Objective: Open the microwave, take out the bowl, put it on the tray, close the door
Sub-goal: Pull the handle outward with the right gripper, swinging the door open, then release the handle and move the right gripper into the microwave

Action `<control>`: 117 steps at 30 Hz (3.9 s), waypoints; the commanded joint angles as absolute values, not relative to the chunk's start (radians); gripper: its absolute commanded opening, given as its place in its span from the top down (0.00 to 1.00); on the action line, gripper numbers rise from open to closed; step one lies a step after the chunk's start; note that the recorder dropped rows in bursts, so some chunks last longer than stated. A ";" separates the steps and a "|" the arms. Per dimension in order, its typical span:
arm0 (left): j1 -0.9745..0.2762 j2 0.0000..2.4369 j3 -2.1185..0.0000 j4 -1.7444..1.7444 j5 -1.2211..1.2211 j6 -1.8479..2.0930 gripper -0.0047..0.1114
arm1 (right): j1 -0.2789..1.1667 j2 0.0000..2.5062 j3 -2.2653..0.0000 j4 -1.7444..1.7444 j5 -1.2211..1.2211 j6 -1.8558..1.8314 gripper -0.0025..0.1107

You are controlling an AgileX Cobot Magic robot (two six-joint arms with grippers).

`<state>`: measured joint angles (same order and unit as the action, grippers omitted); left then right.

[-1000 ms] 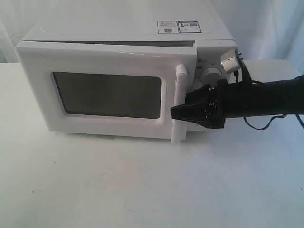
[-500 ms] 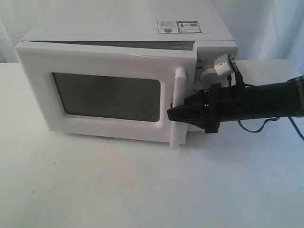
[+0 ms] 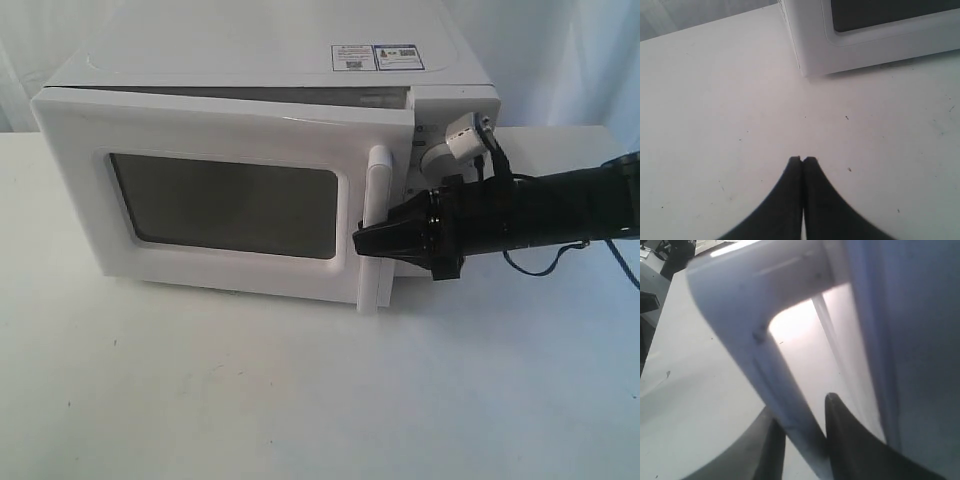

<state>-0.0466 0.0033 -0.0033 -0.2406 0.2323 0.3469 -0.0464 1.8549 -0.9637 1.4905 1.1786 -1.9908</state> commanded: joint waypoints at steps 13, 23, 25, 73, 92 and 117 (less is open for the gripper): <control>-0.046 0.000 0.000 -0.247 0.233 0.342 0.96 | -0.021 1.646 -0.826 1.328 1.221 -1.878 0.63; -0.046 0.000 0.000 -0.247 0.233 0.342 0.96 | -0.021 1.529 -0.824 1.233 1.221 -1.684 0.40; -0.046 0.000 0.000 -0.247 0.233 0.342 0.96 | -0.021 1.492 -0.824 1.218 1.221 -1.650 0.50; -0.046 0.000 0.000 -0.247 0.233 0.342 0.96 | 0.374 1.605 -0.686 1.702 1.146 -1.766 0.98; -0.046 0.000 0.000 -0.247 0.233 0.342 0.96 | 0.595 1.598 -0.695 1.744 0.813 -1.883 0.98; -0.046 0.000 0.000 -0.247 0.233 0.342 0.96 | 0.597 1.580 -0.889 1.231 0.305 -2.138 0.66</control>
<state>-0.0466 0.0033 -0.0033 -0.2374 0.2323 0.3490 0.5933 1.5686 -0.8541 1.2884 0.3066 -2.1171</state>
